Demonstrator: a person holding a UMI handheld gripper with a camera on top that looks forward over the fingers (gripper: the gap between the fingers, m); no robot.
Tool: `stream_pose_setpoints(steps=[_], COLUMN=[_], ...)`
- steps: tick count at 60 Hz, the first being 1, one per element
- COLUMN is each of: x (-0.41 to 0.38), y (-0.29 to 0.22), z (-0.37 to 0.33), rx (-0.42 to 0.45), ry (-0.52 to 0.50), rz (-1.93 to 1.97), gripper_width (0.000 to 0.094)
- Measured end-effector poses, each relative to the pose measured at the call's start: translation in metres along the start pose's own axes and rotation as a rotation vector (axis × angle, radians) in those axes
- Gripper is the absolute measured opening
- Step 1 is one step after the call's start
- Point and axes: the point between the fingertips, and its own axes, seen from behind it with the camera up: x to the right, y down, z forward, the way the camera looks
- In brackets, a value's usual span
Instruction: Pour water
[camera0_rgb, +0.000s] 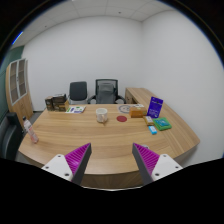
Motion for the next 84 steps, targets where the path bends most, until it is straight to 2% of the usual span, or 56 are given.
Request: stream_pose_setpoints(steps=[7,21,31,43,51,59,67,79,84], x=[-0.012,-0.091,-0.185,-0.315,-0.414,-0.491,-0.541,-0.576,-0.583], y=[0.012,0.065,0.101,0.112,0.103,0.084,0.067,0.06,0.053], z=[0.003,0.013,0.021,0.037,0.057,0.089,0.132,0.198,0.216], rx=[-0.012,-0.096,-0.126,-0.106,-0.068,0.026,0.104,0.135,0.156], ry=[-0.01,-0.066,-0.12,-0.128,-0.175,-0.227,-0.23,-0.192,-0.182], rz=[-0.006,0.011,-0.017,0.006,0.027,-0.001,-0.026,-0.002,0.003], gripper_width=[0.0852,0.0853,0.0855,0.0854,0.0856,0.085,0.085,0.079,0.0697])
